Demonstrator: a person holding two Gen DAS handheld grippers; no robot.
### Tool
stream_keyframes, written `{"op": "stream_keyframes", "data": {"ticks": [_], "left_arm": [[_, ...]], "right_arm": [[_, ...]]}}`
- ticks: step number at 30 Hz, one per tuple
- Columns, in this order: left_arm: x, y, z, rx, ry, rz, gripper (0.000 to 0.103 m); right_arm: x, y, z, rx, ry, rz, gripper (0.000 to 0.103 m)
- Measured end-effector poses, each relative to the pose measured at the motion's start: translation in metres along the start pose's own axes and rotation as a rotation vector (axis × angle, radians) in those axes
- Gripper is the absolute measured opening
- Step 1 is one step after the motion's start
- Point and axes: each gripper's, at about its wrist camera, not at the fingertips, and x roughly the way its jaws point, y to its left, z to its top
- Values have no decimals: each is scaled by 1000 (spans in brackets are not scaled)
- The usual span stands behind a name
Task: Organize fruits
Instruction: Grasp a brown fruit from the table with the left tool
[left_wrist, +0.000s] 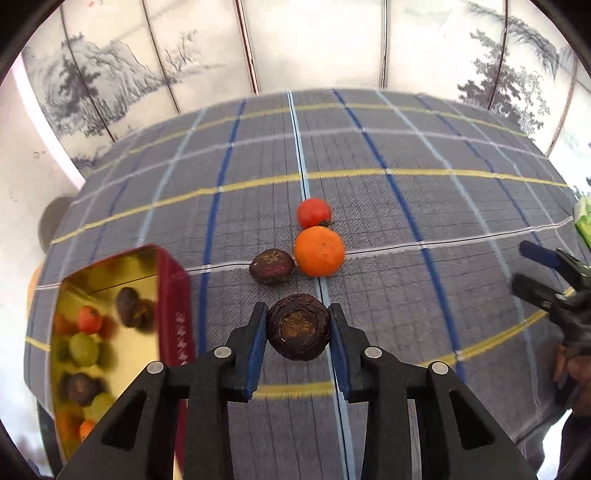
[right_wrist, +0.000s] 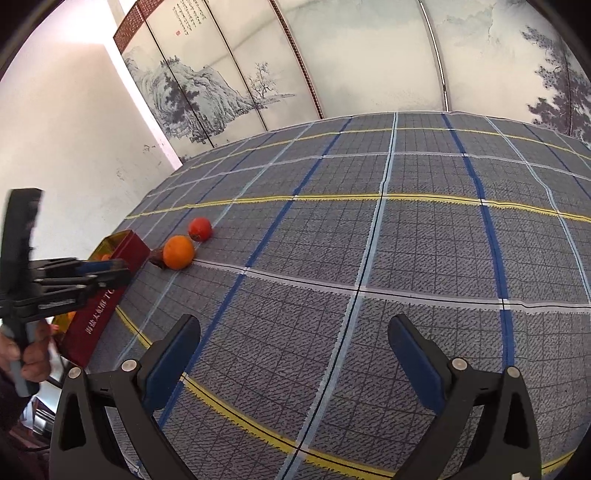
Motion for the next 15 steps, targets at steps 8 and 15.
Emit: {"op": "stream_keyframes", "data": {"ticks": [8,15], "left_arm": [[-34,9,-17,-4,-44,42,34],[-48,23,-27,-26,-63,80,34]], "right_arm": [[14,41,4,-87,23,74,101],[45,99,20,-200,44,163,80]]}}
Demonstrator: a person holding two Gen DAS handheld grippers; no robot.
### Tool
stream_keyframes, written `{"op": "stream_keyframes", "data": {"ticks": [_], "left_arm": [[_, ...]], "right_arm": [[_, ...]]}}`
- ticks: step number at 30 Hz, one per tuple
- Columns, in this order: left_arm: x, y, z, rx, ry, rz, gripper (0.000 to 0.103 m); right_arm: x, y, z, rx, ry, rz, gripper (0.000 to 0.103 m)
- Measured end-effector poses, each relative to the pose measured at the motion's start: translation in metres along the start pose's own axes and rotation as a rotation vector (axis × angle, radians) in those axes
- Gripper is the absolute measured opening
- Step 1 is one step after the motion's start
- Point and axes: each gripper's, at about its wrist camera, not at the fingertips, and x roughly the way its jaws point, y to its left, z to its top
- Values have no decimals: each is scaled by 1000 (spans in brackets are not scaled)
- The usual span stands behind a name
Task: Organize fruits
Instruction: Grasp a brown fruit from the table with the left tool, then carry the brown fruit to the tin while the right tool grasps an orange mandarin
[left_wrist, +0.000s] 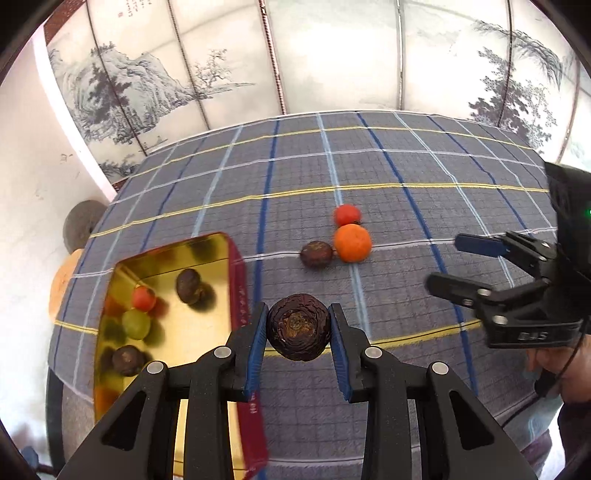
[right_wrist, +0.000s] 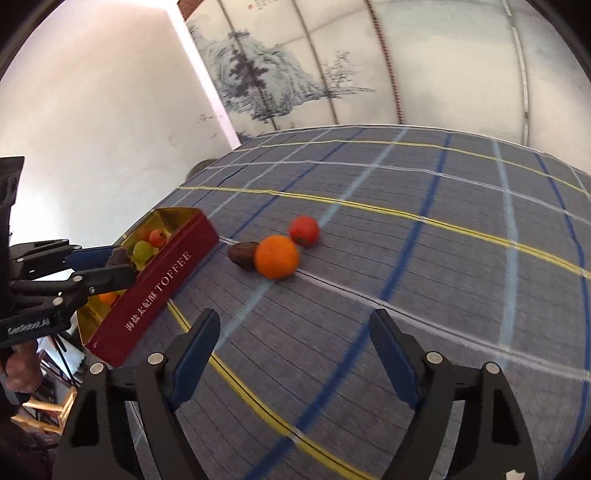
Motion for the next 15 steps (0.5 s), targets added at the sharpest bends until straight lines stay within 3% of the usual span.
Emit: {"op": "stream_keyframes", "data": {"ticks": [9,15], "left_arm": [[-5,16,-10,-20,-2,13,34],[-8,29,-16,-44,-2,12,34]], "right_arm": [[37,15,20,-27,46,-11,65],[50,24,27,-36,59,5,64]]}}
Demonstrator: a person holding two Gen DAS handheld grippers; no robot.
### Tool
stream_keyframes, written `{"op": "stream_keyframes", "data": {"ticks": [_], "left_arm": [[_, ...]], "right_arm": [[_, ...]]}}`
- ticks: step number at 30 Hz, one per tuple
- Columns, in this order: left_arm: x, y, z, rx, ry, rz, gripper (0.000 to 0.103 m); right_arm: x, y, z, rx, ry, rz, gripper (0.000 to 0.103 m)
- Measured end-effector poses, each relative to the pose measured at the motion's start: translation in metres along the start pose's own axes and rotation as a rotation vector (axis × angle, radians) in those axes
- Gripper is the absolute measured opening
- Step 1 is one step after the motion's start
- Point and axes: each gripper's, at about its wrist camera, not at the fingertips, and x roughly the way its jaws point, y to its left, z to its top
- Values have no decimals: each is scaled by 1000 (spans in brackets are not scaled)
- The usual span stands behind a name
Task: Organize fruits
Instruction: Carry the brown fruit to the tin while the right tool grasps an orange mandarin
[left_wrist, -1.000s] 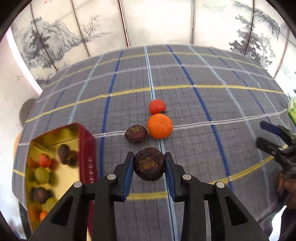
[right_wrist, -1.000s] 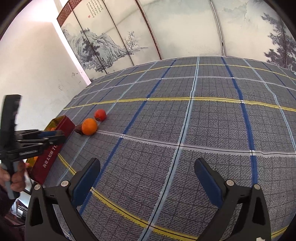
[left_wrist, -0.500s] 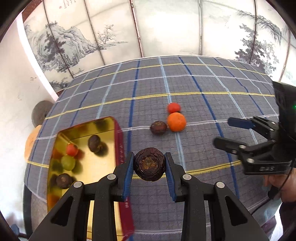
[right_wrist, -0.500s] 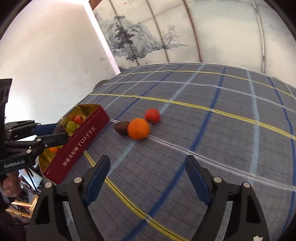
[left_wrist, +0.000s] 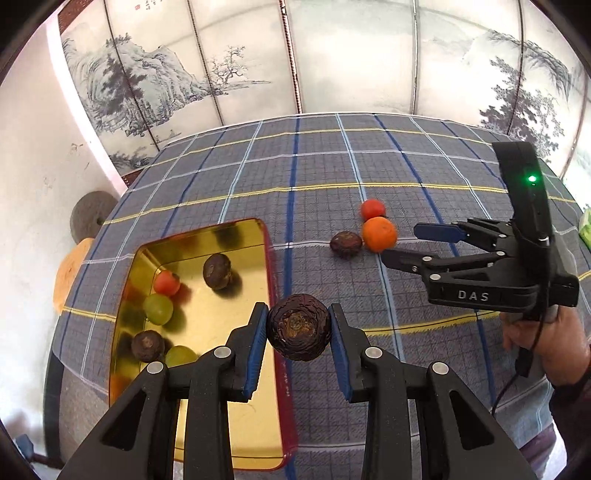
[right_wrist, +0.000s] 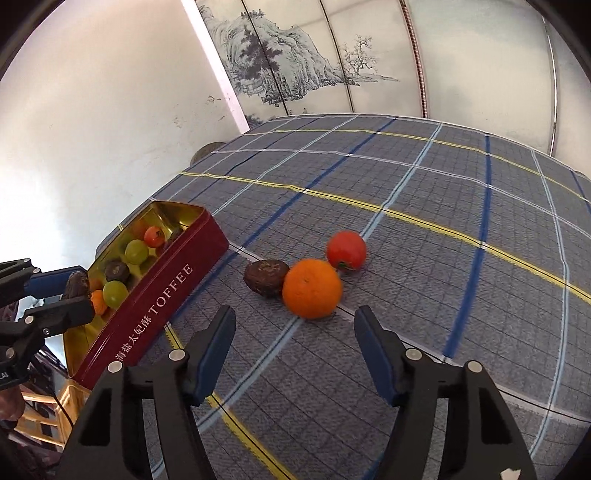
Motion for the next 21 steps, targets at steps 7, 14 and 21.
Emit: {"op": "stream_keyframes", "data": {"ticks": [7,14,21], "left_arm": [[-1,15,-3,-31,11,0,34],[1,24,-5,-54,19,11,34],[1,43,-9,-92,14,37,34]], "right_arm": [[22,-1,13,-8,32,-43,61],[35,-1,14,-19,59,-37,37],[-29,-6,-25,49,-38,-35,37]]}}
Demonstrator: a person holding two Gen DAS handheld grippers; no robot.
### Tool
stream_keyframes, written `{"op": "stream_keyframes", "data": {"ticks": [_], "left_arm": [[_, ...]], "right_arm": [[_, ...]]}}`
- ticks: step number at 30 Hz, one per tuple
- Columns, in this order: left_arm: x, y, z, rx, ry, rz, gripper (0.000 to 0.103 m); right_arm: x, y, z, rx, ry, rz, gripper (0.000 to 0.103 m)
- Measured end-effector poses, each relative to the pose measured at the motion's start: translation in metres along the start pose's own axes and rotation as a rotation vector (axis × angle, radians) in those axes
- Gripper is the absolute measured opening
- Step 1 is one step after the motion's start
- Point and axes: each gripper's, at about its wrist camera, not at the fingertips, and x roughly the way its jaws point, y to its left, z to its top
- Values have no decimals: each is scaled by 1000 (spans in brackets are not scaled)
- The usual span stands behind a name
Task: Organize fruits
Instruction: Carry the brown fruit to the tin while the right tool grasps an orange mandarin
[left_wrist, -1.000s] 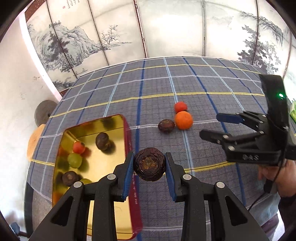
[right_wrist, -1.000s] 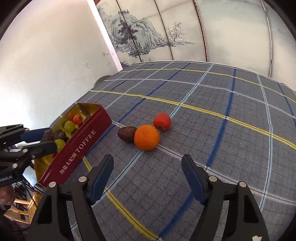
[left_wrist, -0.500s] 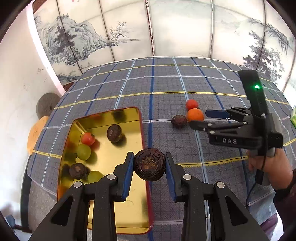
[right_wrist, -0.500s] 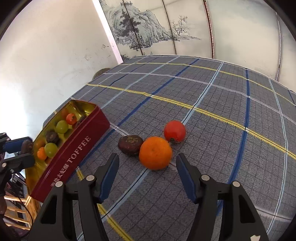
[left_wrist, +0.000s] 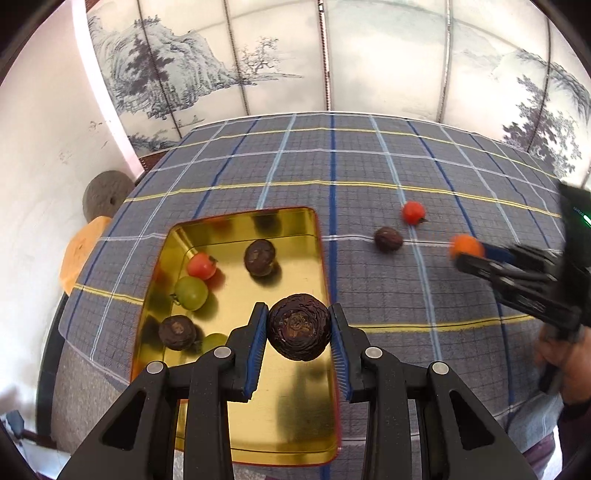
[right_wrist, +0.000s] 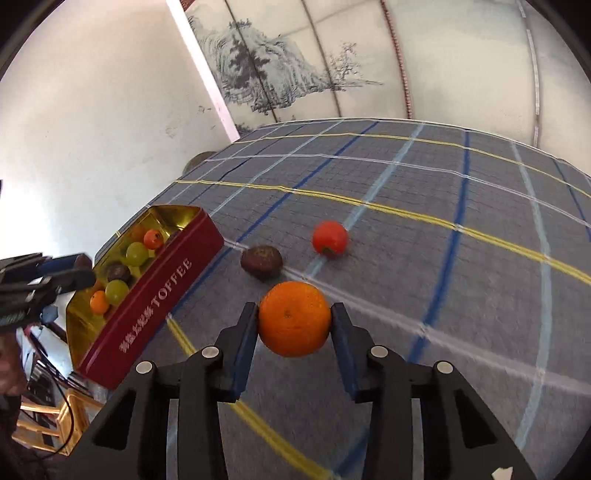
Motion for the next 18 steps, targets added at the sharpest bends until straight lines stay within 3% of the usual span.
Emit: {"op": "stream_keyframes", "data": {"ticks": [6,18], "left_arm": [[3,13,-5,-18,-5,39,34],[14,33,-18,-34,15,85,34]], "right_arm": [[-26,-16,-25,22,2,-76,37],[-20,-15,-32,26,23,-87,37]]}}
